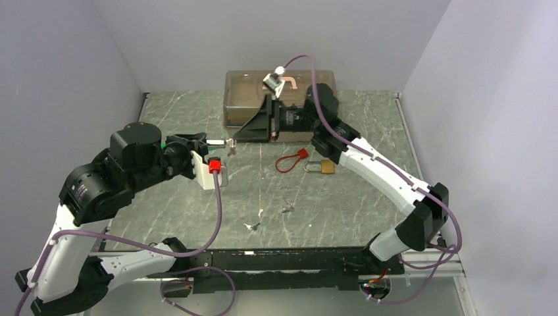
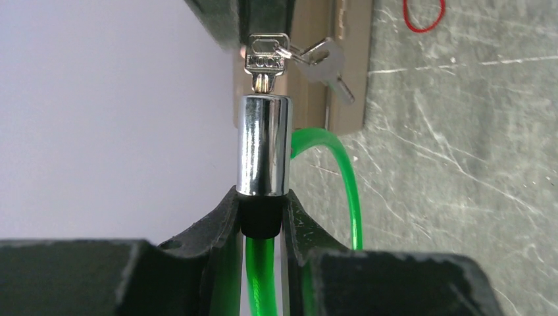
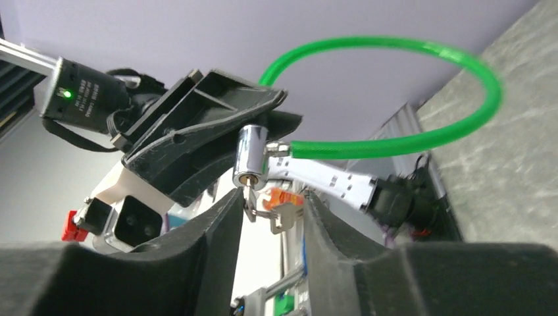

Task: Unlock with the key
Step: Unlock the lock.

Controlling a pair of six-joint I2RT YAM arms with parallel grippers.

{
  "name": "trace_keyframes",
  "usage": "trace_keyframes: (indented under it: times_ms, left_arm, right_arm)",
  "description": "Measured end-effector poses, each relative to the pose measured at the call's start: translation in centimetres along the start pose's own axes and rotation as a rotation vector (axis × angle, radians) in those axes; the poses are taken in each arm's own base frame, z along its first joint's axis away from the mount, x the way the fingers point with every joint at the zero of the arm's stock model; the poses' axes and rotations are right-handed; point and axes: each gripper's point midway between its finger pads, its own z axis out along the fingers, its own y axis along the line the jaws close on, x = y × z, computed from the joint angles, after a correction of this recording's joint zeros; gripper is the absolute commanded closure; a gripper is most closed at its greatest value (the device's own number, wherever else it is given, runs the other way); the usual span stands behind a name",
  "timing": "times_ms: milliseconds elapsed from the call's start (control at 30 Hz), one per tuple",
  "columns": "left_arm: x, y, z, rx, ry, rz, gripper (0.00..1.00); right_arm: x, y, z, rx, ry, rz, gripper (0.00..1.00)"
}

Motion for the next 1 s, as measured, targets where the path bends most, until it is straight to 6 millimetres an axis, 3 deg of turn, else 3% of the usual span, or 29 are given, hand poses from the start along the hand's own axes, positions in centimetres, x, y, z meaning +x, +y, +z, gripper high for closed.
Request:
trace_keyframes:
  times_ms: [100, 233, 400, 567, 667, 800, 1000]
  left_arm:
    - [-0.7, 1.4, -0.3, -0.04, -0.021, 0.0, 1.0]
    - [-1.0, 1.6, -1.0, -0.062, -0.041, -0.001, 1.0]
    - [-1.4, 1.8, -1.8, -0.069, -0.064, -0.03, 1.0]
    - [-3.5, 4.0, -3.5, -0.114, -0.153, -0.132, 1.0]
    - [-5.1, 5.1, -4.7, -0.133, -0.228, -0.202, 1.0]
    - [-6.5, 5.3, -5.7, -0.122, -0.305, -0.273, 1.0]
    - [-7.4, 4.4, -5.8, -0.062, -0.356, -0.34, 1.0]
  right_arm:
    - [-2.7, 0.4, -2.0, -0.012, -0.081, -0.014, 0.39]
    - [-5.8, 1.3, -4.8, -0.02, -0.183, -0.053, 0.24]
    - [-6.4, 2.5, -6.8, 0.004, -0.243, -0.22, 0.25]
    - [-3.3, 3.7, -6.6, 0.044, -0.23, -0.588, 0.26]
    - [-0.3, 4.0, -5.4, 0.026, -0.182, -0.781, 0.25]
    - [2.2, 3.6, -3.3, 0.009, -0.135, -0.957, 0.25]
    - [2.1, 3.1, -2.2, 0.049, -0.164, -1.131, 0.28]
